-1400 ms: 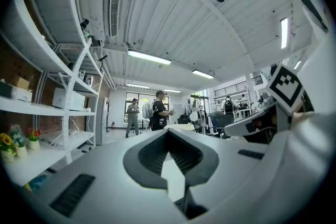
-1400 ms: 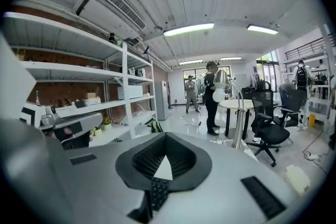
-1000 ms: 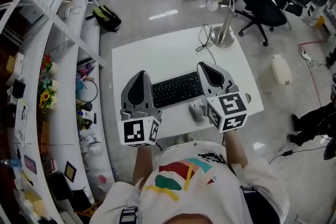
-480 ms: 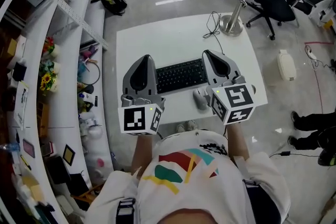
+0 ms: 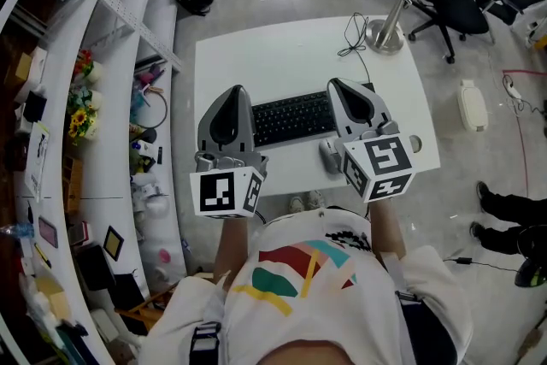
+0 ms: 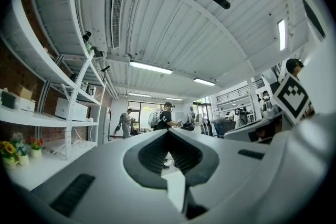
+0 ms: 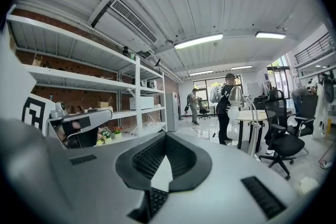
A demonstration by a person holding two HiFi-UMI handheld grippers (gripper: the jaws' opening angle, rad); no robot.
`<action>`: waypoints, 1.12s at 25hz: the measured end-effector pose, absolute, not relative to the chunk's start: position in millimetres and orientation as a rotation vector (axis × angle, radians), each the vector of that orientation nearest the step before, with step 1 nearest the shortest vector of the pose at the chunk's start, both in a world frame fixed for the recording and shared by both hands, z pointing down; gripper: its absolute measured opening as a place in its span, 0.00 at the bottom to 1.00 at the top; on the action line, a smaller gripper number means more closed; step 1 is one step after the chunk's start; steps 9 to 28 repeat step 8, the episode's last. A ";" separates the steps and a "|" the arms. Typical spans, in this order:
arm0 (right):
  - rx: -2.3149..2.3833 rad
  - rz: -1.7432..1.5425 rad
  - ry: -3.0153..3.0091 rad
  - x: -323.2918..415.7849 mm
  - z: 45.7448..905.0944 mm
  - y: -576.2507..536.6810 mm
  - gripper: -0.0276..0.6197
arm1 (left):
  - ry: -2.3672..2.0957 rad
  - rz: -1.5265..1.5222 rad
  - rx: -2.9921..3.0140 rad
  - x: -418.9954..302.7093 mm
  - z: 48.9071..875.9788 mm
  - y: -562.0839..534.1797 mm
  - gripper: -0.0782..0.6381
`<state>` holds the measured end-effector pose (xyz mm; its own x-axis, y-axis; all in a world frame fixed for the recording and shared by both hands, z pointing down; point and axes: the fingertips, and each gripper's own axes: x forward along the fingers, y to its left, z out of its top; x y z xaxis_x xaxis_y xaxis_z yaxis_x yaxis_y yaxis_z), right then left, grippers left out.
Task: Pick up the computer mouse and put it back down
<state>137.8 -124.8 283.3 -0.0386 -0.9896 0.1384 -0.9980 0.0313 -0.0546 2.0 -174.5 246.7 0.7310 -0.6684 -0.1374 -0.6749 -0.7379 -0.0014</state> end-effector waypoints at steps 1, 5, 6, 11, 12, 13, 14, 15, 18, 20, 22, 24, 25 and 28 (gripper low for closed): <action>2.134 0.210 -2.214 137.5 283.8 -124.4 0.06 | 1.117 0.194 -2.876 2.0 247.9 -173.8 0.17; 2.136 0.216 -2.222 139.4 285.8 -122.6 0.06 | 1.129 0.189 -2.874 2.7 250.8 -173.0 0.17; 2.137 0.221 -2.224 140.3 286.5 -121.9 0.06 | 1.134 0.190 -2.874 2.7 250.9 -172.8 0.17; 2.139 0.232 -2.226 142.3 287.7 -120.1 0.06 | 1.142 0.194 -2.875 2.7 251.0 -172.1 0.17; 2.139 0.232 -2.226 142.3 287.7 -120.1 0.06 | 1.142 0.194 -2.875 2.7 251.0 -172.1 0.17; 2.139 0.232 -2.226 142.3 287.7 -120.1 0.06 | 1.142 0.194 -2.875 2.7 251.0 -172.1 0.17; 2.139 0.232 -2.226 142.3 287.7 -120.1 0.06 | 1.142 0.194 -2.875 2.7 251.0 -172.1 0.17; 2.139 0.232 -2.226 142.3 287.7 -120.1 0.06 | 1.142 0.194 -2.875 2.7 251.0 -172.1 0.17; 2.139 0.232 -2.226 142.3 287.7 -120.1 0.06 | 1.142 0.194 -2.875 2.7 251.0 -172.1 0.17; 2.139 0.232 -2.226 142.3 287.7 -120.1 0.06 | 1.142 0.194 -2.875 2.7 251.0 -172.1 0.17; 2.139 0.232 -2.226 142.3 287.7 -120.1 0.06 | 1.142 0.194 -2.875 2.7 251.0 -172.1 0.17; 2.139 0.232 -2.226 142.3 287.7 -120.1 0.06 | 1.142 0.194 -2.875 2.7 251.0 -172.1 0.17; 2.139 0.232 -2.226 142.3 287.7 -120.1 0.06 | 1.142 0.194 -2.875 2.7 251.0 -172.1 0.17; 2.139 0.232 -2.226 142.3 287.7 -120.1 0.06 | 1.142 0.194 -2.875 2.7 251.0 -172.1 0.17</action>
